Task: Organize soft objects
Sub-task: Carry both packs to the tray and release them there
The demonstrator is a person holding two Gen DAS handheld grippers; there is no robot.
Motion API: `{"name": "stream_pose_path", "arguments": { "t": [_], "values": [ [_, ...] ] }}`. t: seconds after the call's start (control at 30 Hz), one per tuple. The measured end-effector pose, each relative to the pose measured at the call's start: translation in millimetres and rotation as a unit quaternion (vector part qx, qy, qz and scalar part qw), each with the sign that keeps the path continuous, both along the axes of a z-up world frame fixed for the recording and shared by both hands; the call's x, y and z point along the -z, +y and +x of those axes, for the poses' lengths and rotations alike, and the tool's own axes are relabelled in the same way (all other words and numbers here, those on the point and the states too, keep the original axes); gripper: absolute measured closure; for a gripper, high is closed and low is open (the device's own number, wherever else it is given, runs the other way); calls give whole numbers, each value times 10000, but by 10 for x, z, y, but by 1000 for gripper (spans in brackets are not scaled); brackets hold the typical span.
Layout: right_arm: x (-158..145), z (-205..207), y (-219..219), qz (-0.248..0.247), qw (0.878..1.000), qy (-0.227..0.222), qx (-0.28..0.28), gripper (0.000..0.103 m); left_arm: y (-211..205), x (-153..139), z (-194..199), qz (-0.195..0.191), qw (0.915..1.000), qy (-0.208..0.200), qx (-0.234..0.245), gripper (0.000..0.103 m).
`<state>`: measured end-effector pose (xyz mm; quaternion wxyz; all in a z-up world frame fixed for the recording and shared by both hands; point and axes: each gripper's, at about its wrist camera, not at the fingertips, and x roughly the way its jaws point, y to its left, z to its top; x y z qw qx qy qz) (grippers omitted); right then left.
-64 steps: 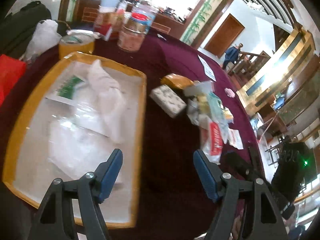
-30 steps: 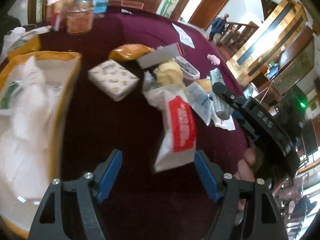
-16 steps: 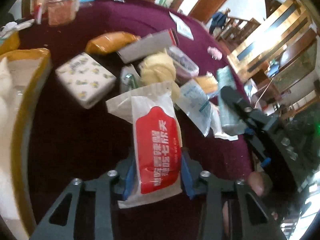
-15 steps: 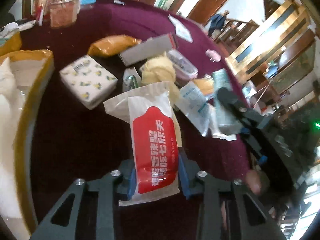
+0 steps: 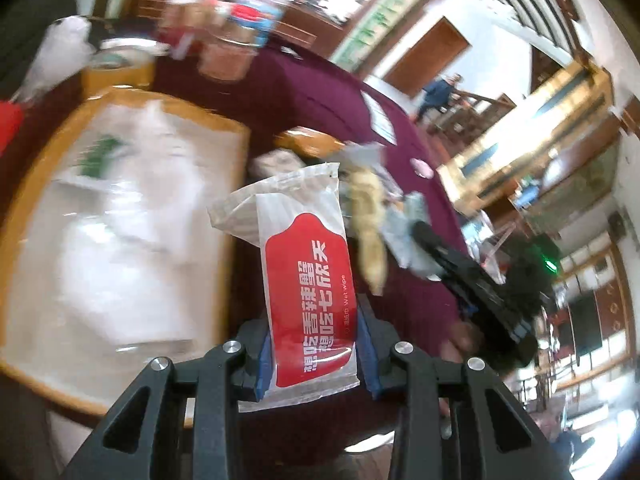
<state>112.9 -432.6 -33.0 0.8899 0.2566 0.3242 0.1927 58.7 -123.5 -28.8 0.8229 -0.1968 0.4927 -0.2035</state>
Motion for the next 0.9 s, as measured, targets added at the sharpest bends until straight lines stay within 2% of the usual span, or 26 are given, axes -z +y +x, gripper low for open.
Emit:
{"name": "stream_pose_path", "arguments": {
  "t": [0.1, 0.17, 0.37, 0.5, 0.67, 0.83, 0.9],
  "values": [
    [-71, -45, 387, 260, 9981, 22, -553, 55, 379, 69, 20, 220, 9991, 91, -357, 66],
    [-94, -31, 687, 251, 9952, 73, -947, 55, 542, 113, 52, 289, 9982, 127, -514, 66],
    [-105, 62, 1601, -358, 9828, 207, -1802, 55, 978, 232, 163, 616, 9946, 420, -715, 66],
    [-41, 210, 1979, -680, 9771, 337, -1988, 55, 1030, 330, 332, 808, 9935, 630, -505, 66],
    [214, 535, 2172, -617, 9713, 965, -2083, 55, 1158, 521, 487, 843, 9916, 931, -313, 66],
    [281, 632, 2333, -990, 9699, 1108, -1927, 53, 1260, 584, 584, 658, 9934, 895, -277, 65],
    [280, 640, 2343, -1126, 9715, 1054, -1798, 52, 1234, 556, 559, 660, 9943, 809, -212, 56]
  ]
}}
